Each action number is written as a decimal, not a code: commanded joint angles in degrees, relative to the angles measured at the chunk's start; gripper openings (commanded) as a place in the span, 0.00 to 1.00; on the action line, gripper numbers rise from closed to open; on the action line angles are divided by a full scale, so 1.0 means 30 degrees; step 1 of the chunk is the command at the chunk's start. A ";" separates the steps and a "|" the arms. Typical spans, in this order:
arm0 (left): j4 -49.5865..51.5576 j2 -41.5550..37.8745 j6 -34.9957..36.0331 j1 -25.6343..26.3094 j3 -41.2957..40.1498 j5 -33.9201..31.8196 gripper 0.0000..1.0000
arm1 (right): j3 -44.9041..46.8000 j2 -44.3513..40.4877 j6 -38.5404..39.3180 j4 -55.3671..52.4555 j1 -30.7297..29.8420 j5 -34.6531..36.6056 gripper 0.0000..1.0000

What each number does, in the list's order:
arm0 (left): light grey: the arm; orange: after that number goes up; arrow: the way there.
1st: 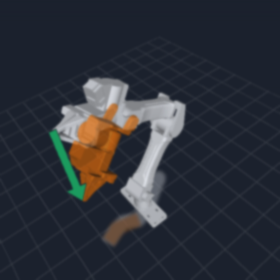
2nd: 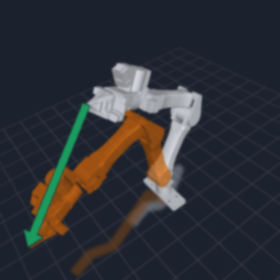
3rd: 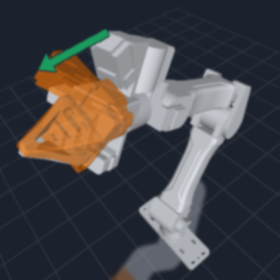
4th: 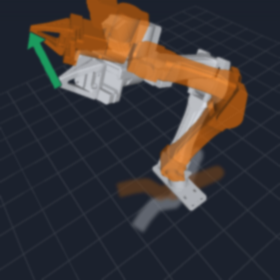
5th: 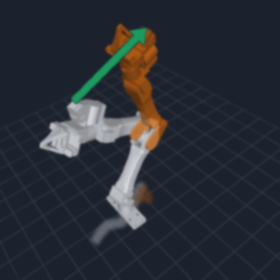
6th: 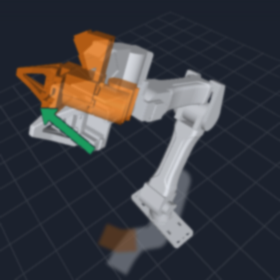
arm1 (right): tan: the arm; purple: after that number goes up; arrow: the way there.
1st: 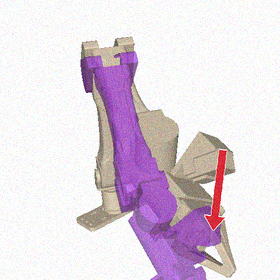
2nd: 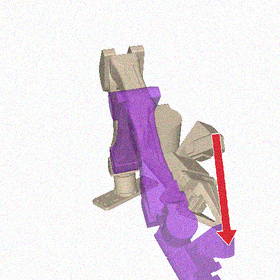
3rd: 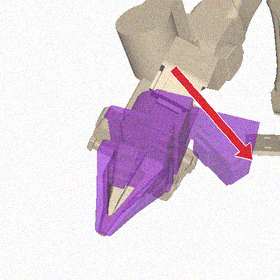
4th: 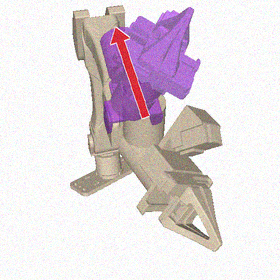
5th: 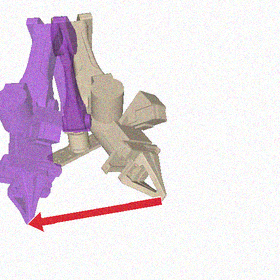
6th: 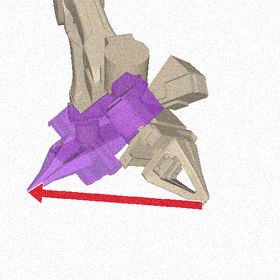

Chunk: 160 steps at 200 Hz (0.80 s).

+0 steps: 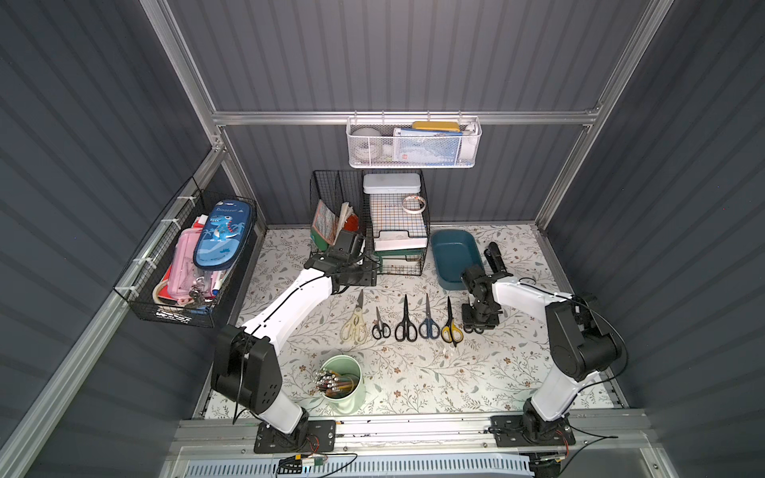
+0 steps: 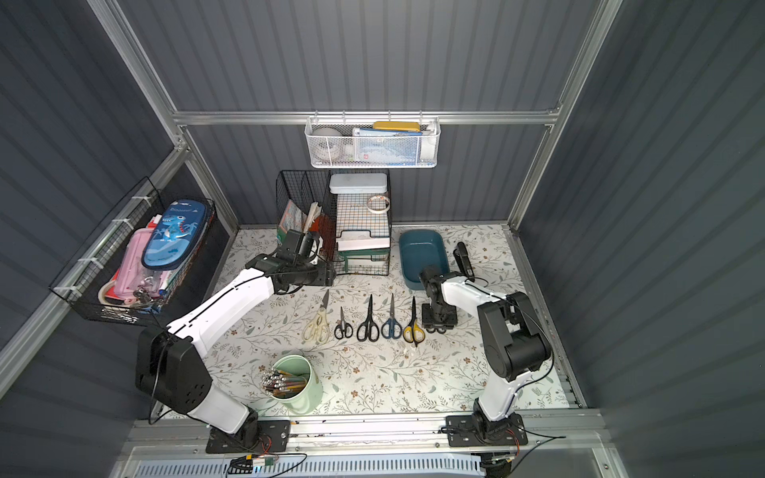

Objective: Take the scissors out of the storage box
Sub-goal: Place the scissors at the center of the board, then reset both arms

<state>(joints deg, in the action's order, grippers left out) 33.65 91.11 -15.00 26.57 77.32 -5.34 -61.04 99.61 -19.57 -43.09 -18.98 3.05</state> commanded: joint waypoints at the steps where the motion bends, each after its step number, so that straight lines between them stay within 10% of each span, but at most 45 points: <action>1: 0.0603 -0.0432 0.0329 -0.0125 0.0709 -0.0319 0.74 | -0.0921 -0.1694 -0.0038 -0.0777 -0.0059 0.0612 0.51; 24: 0.0793 -0.0356 0.0446 -0.0225 0.0821 -0.0584 0.78 | -0.1228 -0.4175 0.0238 -0.0388 -0.0054 0.1667 0.62; 31: 0.0898 -0.0396 0.0488 -0.0306 0.0885 -0.0640 0.82 | -0.1290 -0.5052 0.0488 -0.0009 -0.0001 0.2214 0.98; 45: 0.0890 -0.0572 0.0574 -0.0428 0.0741 -0.0876 0.99 | -0.1159 -0.6717 0.0515 0.1034 0.0180 0.3693 0.99; 94: 0.0171 -0.1017 0.1104 -0.2981 -0.0132 -0.1270 0.99 | 0.5383 -1.1573 0.1648 1.2425 0.2618 0.5607 0.99; 160: -0.5301 -0.0693 0.0457 -0.7401 -0.4501 -0.4157 0.99 | 1.1574 -0.8679 0.3818 2.3160 0.4919 0.6613 0.99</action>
<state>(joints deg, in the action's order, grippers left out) 26.89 89.95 -13.93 5.21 70.67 -13.91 -31.09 70.76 -11.22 8.32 -6.55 21.45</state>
